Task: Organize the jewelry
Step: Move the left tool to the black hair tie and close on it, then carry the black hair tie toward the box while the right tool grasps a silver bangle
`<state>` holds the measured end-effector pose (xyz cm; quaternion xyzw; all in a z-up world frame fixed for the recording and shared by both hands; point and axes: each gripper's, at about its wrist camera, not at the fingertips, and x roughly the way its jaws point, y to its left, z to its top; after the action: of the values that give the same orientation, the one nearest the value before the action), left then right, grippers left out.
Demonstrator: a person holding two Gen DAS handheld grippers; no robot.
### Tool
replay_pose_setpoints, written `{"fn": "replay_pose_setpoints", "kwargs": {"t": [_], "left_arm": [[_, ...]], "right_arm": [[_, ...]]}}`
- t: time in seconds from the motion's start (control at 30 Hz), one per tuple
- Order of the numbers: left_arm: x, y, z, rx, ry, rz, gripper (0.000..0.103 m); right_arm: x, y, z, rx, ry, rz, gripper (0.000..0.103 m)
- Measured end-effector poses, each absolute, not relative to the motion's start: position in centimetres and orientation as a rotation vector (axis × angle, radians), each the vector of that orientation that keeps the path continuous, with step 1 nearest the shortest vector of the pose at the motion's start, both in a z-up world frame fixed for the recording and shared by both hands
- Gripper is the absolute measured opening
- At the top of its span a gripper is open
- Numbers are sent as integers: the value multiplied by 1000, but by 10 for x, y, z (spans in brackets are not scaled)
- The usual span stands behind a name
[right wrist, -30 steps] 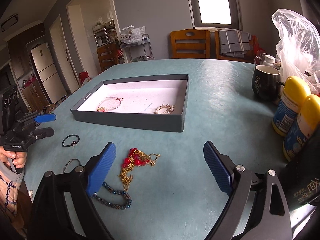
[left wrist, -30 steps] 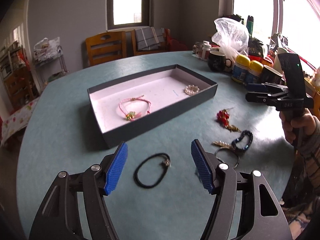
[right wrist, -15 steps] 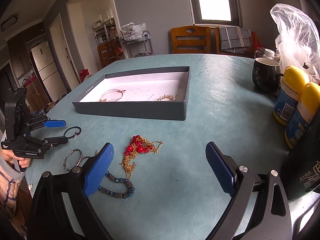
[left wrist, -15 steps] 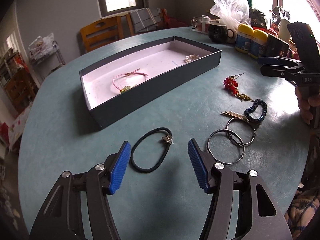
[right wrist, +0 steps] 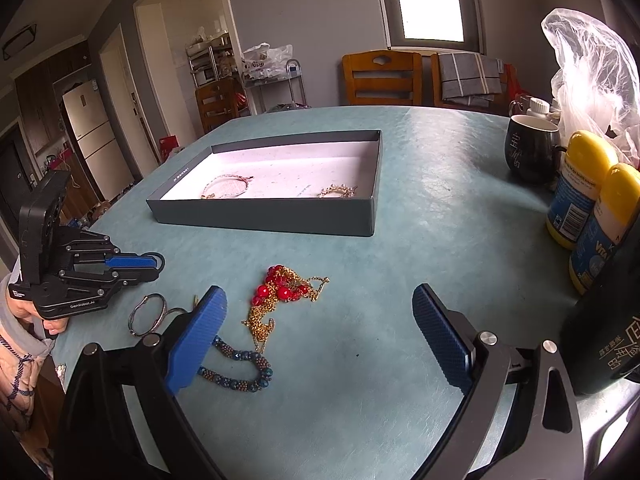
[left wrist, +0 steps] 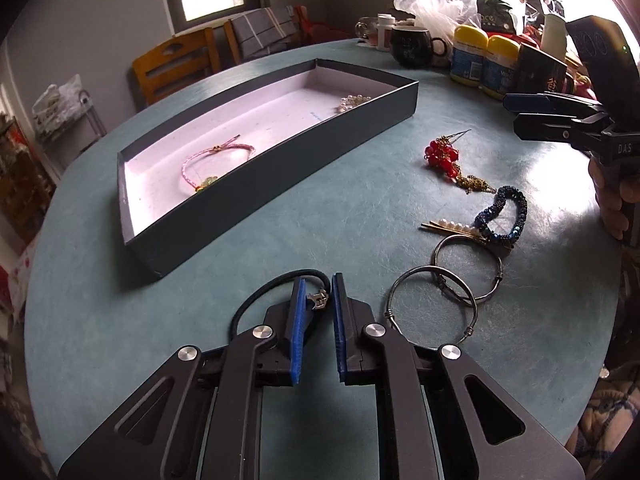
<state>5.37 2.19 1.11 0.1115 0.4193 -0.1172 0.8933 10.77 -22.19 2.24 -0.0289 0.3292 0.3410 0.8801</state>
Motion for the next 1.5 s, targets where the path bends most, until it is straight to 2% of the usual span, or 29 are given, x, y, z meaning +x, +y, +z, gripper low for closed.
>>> {"fn": "replay_pose_setpoints", "kwargs": {"t": [0.4,0.43,0.63,1.17,1.5], "left_arm": [[50,29,12,191,872,-239,13],[50,30,12,186,873,-241,13],[49,32,12,179,875,-245,13],[43,42,17,175,845,-192,13],[22,94,42,100,787,-70,13]], "right_arm": [[67,-186,10,-250,730,881,90],[63,-183,9,-265,729,888,86],[59,-165,5,-316,755,928,75],[42,-90,4,-434,765,1082,74],[49,-58,-5,-535,789,1099,74]]}}
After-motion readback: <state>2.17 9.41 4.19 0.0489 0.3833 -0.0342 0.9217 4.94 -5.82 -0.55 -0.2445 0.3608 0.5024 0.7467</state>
